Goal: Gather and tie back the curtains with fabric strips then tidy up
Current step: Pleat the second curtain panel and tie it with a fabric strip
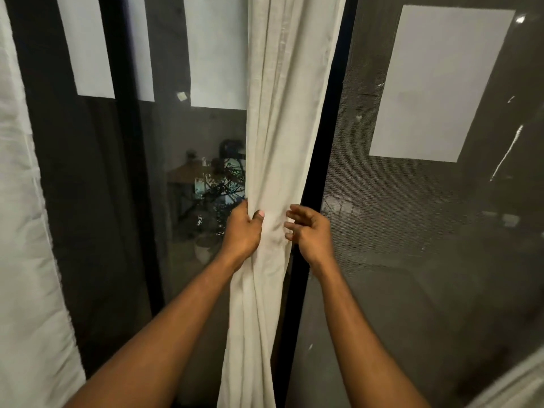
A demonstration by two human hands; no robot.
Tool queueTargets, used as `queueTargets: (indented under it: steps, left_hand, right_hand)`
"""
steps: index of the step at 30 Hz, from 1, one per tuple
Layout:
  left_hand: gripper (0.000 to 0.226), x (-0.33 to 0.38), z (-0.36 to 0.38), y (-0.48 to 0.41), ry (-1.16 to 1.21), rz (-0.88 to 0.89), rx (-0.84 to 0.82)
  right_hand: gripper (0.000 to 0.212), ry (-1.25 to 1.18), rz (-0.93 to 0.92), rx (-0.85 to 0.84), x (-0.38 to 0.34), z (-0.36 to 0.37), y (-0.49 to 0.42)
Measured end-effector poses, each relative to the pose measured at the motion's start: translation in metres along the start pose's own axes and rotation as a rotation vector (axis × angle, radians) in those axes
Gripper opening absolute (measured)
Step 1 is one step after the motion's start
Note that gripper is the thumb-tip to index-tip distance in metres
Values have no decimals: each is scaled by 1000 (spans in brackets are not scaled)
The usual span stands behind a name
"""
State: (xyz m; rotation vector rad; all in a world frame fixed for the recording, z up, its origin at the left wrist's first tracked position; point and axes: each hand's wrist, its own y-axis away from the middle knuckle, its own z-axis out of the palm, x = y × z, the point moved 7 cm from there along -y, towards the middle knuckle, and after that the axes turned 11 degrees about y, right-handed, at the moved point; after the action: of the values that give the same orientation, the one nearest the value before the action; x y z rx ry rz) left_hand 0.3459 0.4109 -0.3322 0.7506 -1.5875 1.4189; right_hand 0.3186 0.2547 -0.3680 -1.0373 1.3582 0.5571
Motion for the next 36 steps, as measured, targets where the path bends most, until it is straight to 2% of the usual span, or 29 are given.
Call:
queueTargets:
  steps: [2, 4, 7, 10, 13, 15, 19, 21, 23, 26, 28, 30, 32, 36]
  left_hand:
    - [41, -8, 2, 2, 9, -37, -30]
    - [45, -17, 7, 5, -13, -93, -92]
    - [51, -35, 20, 13, -30, -188, -191]
    - [49, -52, 27, 20, -95, -209, -200]
    - [39, -57, 33, 27, -139, -209, -225]
    - [38, -57, 30, 28, -166, -196, -202]
    - [45, -53, 24, 29, -149, -146, -218]
    - [49, -54, 18, 31, -140, -143, -216]
    - [52, -55, 12, 33, -121, -144, -217]
    - [54, -56, 7, 34, -110, -162, -227]
    - [53, -55, 7, 35, -112, -172, -230]
    - [52, -55, 7, 36, -103, -174, -226]
    - [50, -56, 7, 36, -108, -182, -225]
    - [49, -58, 9, 36, -114, -192, -233]
  right_hand:
    - [50, 33, 25, 2, 8, -6, 0]
    - [58, 57, 25, -69, 14, -1, 3]
    - [56, 105, -15, -163, 20, 15, 9]
    - [58, 193, -42, -155, 34, 22, 8]
    - [57, 166, 54, -225, 59, 27, 4]
    - [55, 173, 133, -194, 78, 22, 0]
    - [50, 147, 241, -24, 104, -3, -3]
    - [55, 181, 285, 18, 117, -13, -3]
    - [62, 212, 300, -27, 129, -15, -2]
    - [71, 281, 268, -190, 136, -6, 1]
    - [61, 279, 266, -235, 130, -1, 1]
    - [40, 277, 312, -259, 126, 4, -2]
    - [33, 273, 335, -288, 119, 8, -3]
    - [53, 140, 263, -257, 102, 7, -12]
